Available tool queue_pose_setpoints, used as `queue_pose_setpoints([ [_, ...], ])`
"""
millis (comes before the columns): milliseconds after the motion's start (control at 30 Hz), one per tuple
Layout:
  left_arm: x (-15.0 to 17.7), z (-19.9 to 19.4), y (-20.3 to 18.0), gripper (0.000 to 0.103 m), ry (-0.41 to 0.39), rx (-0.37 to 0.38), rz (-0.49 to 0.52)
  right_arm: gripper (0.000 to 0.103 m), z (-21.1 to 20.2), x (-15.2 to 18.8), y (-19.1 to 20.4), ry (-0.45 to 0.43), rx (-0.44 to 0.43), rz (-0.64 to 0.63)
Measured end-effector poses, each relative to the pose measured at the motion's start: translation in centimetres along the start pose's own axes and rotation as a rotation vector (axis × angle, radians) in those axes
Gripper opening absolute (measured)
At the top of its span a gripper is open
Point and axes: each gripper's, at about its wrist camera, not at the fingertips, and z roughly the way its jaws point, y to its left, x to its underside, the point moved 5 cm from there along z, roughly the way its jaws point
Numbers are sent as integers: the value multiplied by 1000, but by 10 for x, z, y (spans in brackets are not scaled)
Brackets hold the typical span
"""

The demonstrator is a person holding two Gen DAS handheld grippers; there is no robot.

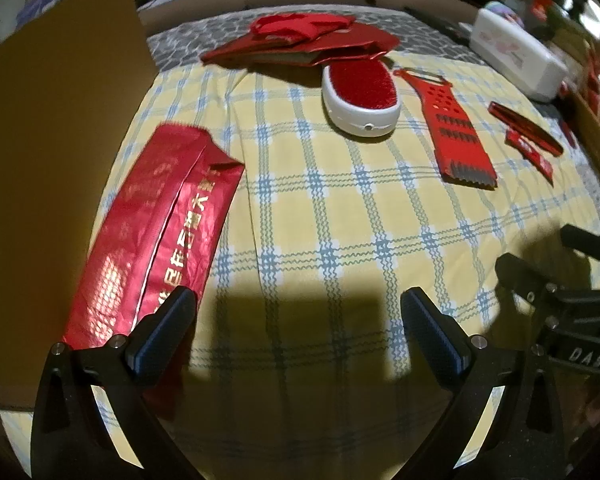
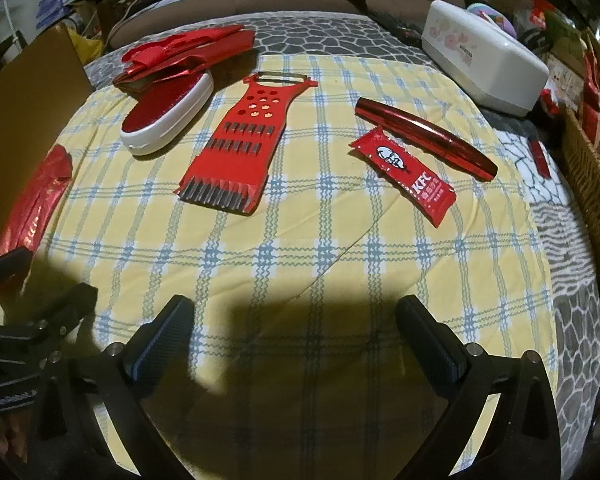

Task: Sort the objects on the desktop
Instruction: 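Lower the left tool onto the red gold-lettered bag and close on it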

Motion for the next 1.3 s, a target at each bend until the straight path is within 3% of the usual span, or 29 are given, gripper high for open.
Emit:
queue_pose_setpoints([
  [100, -3, -10, 3, 103, -38, -61, 52, 103, -6, -3, 0, -7, -31, 18],
  [367, -24, -25, 24, 103, -70, -81, 41, 103, -31, -18, 3, -63, -80, 42],
  [467, -29, -17, 32, 103, -43, -118, 61, 103, -35, -22, 2, -70, -87, 47],
  [600, -33, -1, 39, 94, 9, -146, 81, 103, -37, -26, 1, -74, -107, 63],
  [767, -35, 8, 47, 86, 43, -138, 76, 103, -41, -27, 4, -78, -133, 63],
  [933, -37, 13, 54, 84, 75, -49, 16, 102, -45, -29, 6, -85, -166, 75],
  [1067, -37, 14, 53, 83, 76, -20, 19, 102, -48, -30, 9, -87, -195, 84],
  [1167, -39, 10, 54, 61, 56, -18, 28, 102, -51, -31, 14, -92, -208, 78],
  [1200, -40, 8, 54, 48, 47, -15, 33, 102, -51, -31, 15, -92, -210, 76],
  [1300, -42, 3, 50, 31, 39, 13, 46, 102, -51, -32, 19, -89, -219, 71],
])
